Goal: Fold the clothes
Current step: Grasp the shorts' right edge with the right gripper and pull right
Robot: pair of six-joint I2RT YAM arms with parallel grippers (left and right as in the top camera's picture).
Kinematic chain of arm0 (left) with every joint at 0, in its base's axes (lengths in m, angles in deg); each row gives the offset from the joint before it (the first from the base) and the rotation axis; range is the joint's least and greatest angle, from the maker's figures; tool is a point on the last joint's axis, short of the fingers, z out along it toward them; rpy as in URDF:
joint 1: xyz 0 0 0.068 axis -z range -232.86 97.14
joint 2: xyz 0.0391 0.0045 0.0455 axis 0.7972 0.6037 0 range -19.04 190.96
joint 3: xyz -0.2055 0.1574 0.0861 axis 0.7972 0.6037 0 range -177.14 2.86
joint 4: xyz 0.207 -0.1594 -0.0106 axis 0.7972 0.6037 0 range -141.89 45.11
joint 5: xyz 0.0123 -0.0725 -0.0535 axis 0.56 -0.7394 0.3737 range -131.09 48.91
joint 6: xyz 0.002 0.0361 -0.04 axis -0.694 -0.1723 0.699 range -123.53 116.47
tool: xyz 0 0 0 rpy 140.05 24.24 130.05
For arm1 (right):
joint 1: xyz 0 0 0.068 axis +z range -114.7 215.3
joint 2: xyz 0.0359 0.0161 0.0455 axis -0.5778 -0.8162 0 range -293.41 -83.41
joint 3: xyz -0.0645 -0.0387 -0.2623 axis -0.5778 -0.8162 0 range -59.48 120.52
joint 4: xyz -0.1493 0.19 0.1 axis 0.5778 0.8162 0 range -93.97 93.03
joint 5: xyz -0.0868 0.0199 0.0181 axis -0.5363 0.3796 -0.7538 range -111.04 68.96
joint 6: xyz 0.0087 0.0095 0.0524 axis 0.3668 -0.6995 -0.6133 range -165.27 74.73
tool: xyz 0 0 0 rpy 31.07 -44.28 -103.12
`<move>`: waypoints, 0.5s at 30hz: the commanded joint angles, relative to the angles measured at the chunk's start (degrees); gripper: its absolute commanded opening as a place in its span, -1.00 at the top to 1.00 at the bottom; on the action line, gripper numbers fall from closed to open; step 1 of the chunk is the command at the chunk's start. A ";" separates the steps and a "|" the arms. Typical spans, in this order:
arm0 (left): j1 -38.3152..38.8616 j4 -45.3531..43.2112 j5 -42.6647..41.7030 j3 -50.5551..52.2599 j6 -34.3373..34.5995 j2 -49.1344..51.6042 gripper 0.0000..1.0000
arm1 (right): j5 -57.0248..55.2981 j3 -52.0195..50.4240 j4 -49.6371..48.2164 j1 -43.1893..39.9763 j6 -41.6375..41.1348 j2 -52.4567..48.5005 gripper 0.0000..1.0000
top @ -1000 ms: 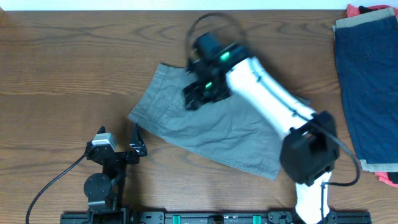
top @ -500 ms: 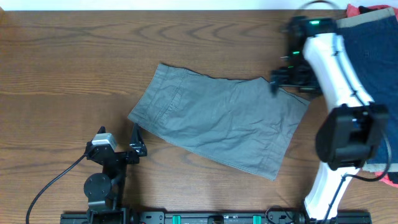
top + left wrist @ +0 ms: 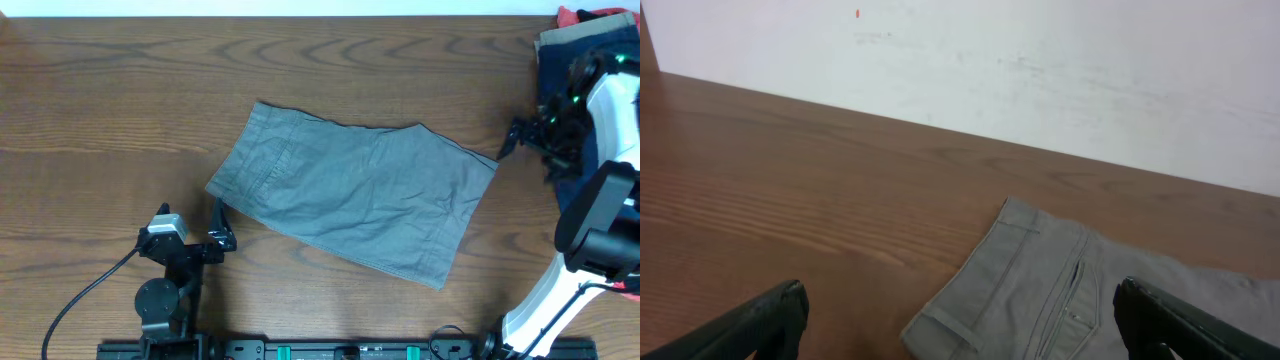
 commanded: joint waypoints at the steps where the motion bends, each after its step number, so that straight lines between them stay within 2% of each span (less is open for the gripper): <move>1: -0.20 1.90 -0.59 0.98 -0.98 -0.04 -0.96 | 7.30 -5.70 -3.32 1.38 3.67 0.85 -0.98; 6: -0.20 1.90 -0.59 0.98 -0.98 -0.04 -0.95 | 12.33 -13.16 -10.99 3.04 3.58 0.85 -0.88; 15: -0.20 1.90 -0.59 0.98 -0.98 -0.04 -0.96 | 12.15 -20.11 -18.43 4.39 3.34 0.85 -0.61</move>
